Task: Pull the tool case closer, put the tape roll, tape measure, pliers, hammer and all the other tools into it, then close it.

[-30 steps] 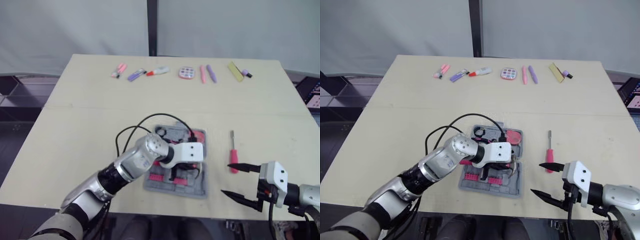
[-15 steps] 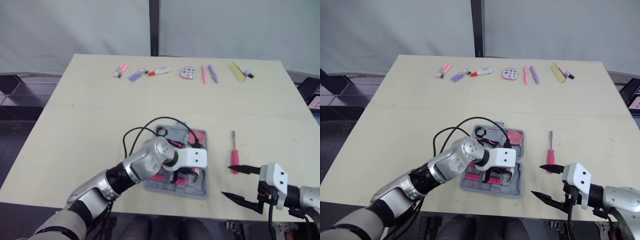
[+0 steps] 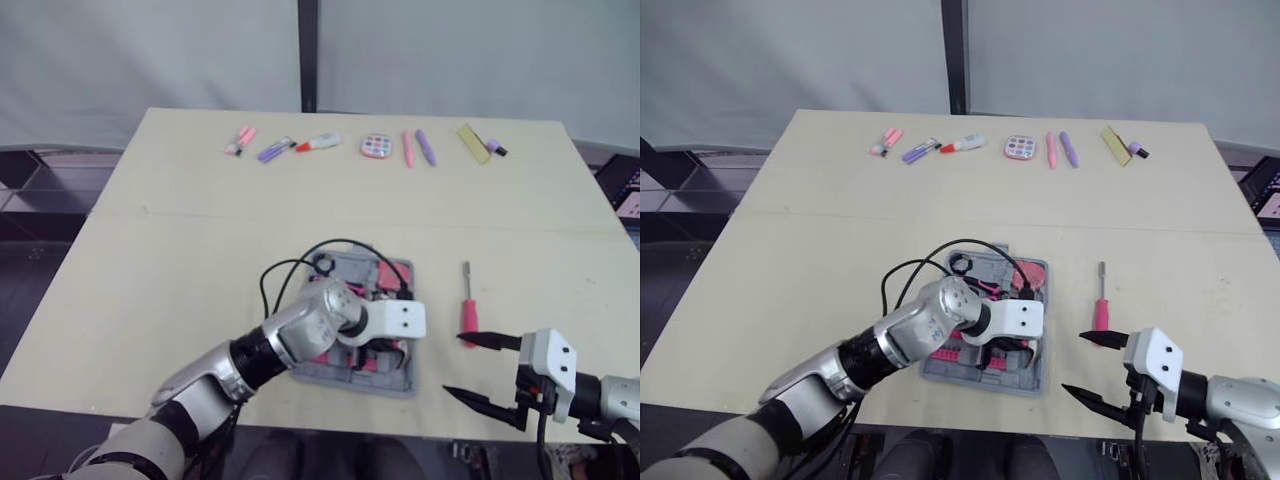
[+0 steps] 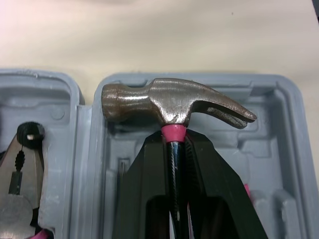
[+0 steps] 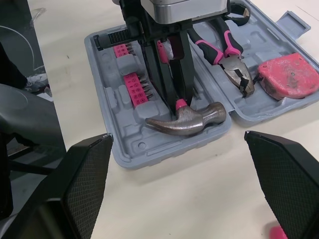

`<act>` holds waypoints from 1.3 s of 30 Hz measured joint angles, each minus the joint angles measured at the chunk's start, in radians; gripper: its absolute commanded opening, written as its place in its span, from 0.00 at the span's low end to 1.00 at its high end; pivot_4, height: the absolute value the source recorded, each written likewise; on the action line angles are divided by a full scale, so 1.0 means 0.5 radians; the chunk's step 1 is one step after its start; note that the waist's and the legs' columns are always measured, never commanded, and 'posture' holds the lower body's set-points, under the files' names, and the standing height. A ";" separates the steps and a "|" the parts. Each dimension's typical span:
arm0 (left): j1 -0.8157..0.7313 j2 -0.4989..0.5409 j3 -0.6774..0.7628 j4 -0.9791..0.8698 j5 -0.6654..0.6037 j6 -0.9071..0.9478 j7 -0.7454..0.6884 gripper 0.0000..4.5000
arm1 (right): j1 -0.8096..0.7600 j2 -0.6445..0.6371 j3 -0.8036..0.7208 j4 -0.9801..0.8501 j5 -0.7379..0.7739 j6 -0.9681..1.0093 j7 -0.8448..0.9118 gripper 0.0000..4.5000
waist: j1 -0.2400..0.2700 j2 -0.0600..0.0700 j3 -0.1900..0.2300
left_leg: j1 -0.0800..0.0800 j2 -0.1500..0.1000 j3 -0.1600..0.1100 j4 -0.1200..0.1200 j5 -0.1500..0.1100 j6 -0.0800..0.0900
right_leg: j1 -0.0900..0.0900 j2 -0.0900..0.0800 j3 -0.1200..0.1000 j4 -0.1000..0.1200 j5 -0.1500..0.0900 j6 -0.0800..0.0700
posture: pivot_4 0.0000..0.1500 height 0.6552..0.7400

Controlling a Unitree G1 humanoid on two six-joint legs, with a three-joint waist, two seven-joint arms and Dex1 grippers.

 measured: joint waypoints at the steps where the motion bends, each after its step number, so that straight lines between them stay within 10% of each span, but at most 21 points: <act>1: 0.000 0.000 -0.001 0.001 0.001 0.000 0.000 0.01 | 0.003 0.000 -0.004 -0.001 0.000 0.000 0.000 1.00 | 0.000 0.000 0.000 | 0.000 0.000 0.000 0.000 0.000 0.000 | 0.000 0.000 0.000 0.000 0.000 0.000 | 1.00 0.69; 10: -0.006 0.000 0.005 0.001 -0.003 0.011 -0.019 0.83 | 0.013 0.003 -0.017 -0.004 -0.001 0.000 -0.023 1.00 | 0.000 0.000 0.000 | 0.000 0.000 0.000 0.000 0.000 0.000 | 0.000 0.000 0.000 0.000 0.000 0.000 | 1.00 0.69; 15: -0.019 0.006 0.066 -0.051 -0.027 0.106 -0.046 0.83 | 0.006 0.003 -0.017 -0.004 0.000 0.000 -0.028 1.00 | -0.001 0.000 0.000 | 0.000 0.000 0.000 0.000 0.000 0.000 | 0.000 0.000 0.000 0.000 0.000 0.000 | 1.00 0.69; 23: 0.037 -0.120 0.460 -0.180 -0.226 0.194 0.074 0.01 | -0.021 0.003 -0.017 -0.004 0.000 0.000 -0.028 1.00 | -0.001 0.000 0.000 | 0.000 0.000 0.000 0.001 0.000 0.000 | 0.000 0.000 0.000 0.000 0.000 0.000 | 1.00 0.69; 39: 0.434 0.116 0.976 0.051 -0.644 -0.898 -0.217 0.01 | -0.044 0.003 -0.016 -0.003 0.000 0.010 -0.028 1.00 | -0.007 0.001 -0.001 | 0.002 0.001 0.000 0.003 0.000 0.000 | 0.000 0.000 -0.003 0.002 0.000 0.000 | 1.00 0.69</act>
